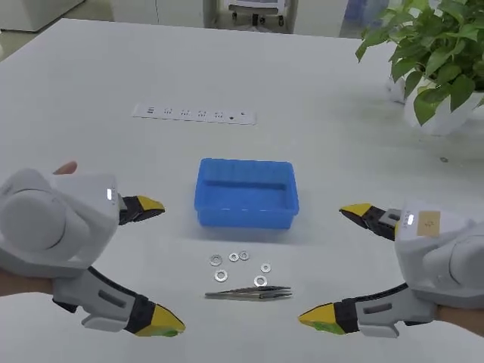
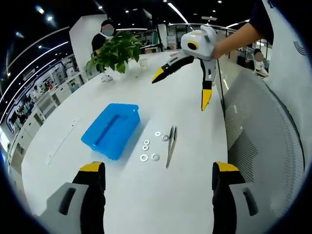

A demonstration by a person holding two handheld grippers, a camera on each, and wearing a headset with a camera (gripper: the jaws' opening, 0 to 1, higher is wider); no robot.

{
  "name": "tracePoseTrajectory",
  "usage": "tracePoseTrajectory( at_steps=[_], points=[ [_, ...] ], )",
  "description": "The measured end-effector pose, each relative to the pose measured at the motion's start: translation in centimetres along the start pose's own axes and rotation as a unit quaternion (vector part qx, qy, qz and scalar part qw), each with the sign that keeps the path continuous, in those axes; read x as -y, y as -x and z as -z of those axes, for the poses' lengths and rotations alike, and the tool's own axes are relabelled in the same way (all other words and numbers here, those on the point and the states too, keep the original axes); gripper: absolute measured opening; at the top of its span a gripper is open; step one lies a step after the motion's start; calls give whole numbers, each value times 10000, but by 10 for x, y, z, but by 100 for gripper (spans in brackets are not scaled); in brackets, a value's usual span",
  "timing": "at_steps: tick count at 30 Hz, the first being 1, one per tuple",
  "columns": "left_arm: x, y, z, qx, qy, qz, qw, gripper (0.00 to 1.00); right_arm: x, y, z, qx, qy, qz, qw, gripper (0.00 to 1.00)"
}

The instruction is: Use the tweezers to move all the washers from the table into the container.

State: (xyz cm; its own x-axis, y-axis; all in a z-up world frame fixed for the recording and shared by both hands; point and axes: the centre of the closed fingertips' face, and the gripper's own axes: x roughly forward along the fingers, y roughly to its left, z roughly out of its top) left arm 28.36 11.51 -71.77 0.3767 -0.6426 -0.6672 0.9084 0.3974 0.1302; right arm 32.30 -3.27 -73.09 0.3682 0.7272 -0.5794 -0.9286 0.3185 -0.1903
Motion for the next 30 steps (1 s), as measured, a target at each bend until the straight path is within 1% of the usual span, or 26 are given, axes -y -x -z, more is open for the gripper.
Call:
tracePoseTrajectory(
  at_steps=[2, 5, 7, 11, 23, 30],
  points=[
    [0, 0, 0, -1, -19, -3, 10000, 96, 0, 1, 0, -3, -10, 18, 10000, 97],
    [1, 0, 2, -74, -64, 14, 10000, 96, 1, 2, 2, -35, -30, 34, 10000, 97],
    [3, -1, 1, -36, -61, 50, 10000, 95, 0, 2, 3, -45, -44, 32, 10000, 96],
    [1, -2, 4, -118, -87, 15, 9999, 95, -1, 3, 4, -70, -48, 43, 10000, 96],
    [1, -2, 3, -100, -51, -47, 9999, 94, -3, 4, 5, -134, -62, 59, 9999, 94],
    [2, -2, 5, -159, -41, -34, 9999, 94, -2, 5, 7, -163, -98, 86, 9998, 93]
  ],
)
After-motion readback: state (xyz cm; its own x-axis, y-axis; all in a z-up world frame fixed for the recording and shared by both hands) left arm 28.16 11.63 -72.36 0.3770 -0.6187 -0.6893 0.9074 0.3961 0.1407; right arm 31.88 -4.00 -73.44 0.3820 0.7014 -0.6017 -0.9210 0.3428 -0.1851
